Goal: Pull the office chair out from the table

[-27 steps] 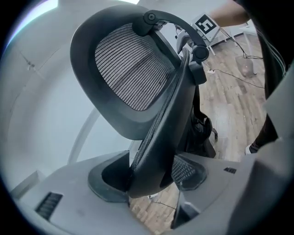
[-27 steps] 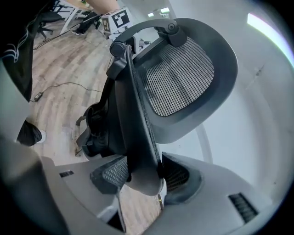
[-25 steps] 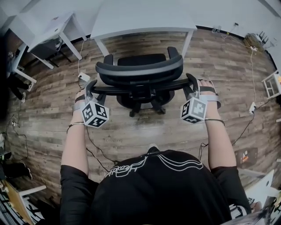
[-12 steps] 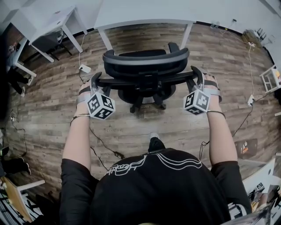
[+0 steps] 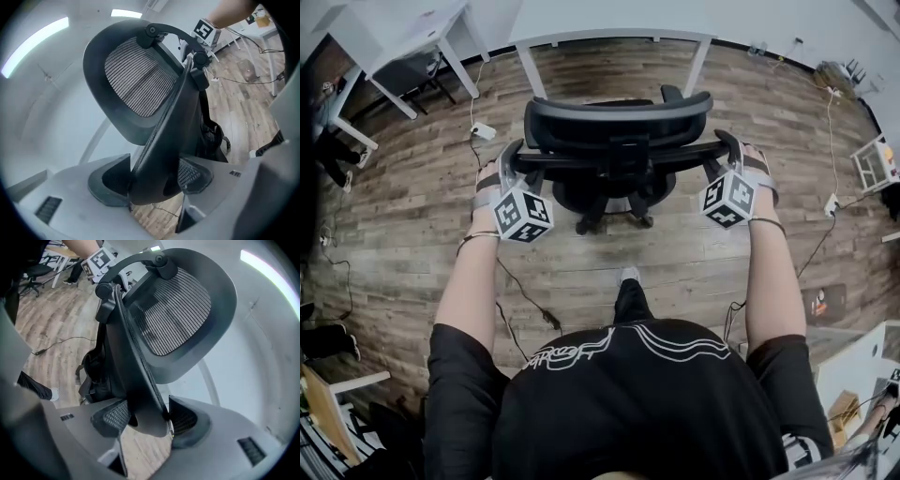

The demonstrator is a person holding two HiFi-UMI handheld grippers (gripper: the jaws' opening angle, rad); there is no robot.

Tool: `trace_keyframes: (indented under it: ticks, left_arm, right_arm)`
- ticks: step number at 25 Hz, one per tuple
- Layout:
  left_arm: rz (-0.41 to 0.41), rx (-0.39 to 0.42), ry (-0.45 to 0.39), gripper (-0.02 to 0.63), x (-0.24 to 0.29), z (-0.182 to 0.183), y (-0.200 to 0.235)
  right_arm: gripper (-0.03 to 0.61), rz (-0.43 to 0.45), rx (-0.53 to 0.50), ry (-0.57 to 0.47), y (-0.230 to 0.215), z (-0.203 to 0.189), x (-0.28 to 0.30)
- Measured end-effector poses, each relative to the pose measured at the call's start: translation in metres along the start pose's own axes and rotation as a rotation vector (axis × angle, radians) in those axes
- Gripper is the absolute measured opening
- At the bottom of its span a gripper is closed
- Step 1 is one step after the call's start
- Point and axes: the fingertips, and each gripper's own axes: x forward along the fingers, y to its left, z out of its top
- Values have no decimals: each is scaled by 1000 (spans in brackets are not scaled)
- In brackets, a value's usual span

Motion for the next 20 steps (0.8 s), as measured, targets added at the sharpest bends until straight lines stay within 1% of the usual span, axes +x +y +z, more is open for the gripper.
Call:
trace_keyframes:
  ticks: [1, 3, 4, 6, 8, 9, 10, 11, 13, 14, 15, 17, 20]
  left_arm:
    - [8, -12, -2, 258, -5, -3, -1]
    - [10, -28, 4, 289, -19, -10, -1]
    - [-1, -32, 7, 304, -28, -13, -2]
    - [-26, -50, 4, 307, -48, -16, -3]
    - [-36, -96, -12, 307, -69, -18, -3]
    - [-45, -134, -22, 305, -80, -18, -4]
    - [-62, -180, -32, 305, -91, -19, -7]
    - [-87, -231, -44, 305, -102, -18, -12]
    - [-139, -328, -78, 305, -125, -11, -24]
    - [-166, -372, -102, 304, -137, -5, -30]
    - [-195, -417, -133, 304, -151, 4, -36]
    - [-251, -509, -210, 301, -179, 25, -42]
    - [-302, -652, -337, 267, -224, 56, -43]
  right_arm:
    - [250, 3, 12, 9, 3, 0, -5]
    - [264, -2, 67, 20, 7, -5, -18]
    - [268, -9, 103, 22, 8, -9, -26]
    - [268, -36, 168, 23, 10, -19, -43]
    - [267, -50, 237, 16, 12, -24, -62]
    - [267, -38, 289, 0, 15, -23, -72]
    - [267, -10, 362, -30, 18, -17, -83]
    - [267, 30, 456, -74, 22, -7, -96]
    - [267, 123, 661, -193, 27, 19, -126]
    - [267, 174, 746, -259, 29, 33, -143]
    - [267, 224, 806, -324, 33, 49, -161]
    - [267, 308, 860, -444, 39, 80, -197]
    - [265, 378, 892, -581, 51, 118, -246]
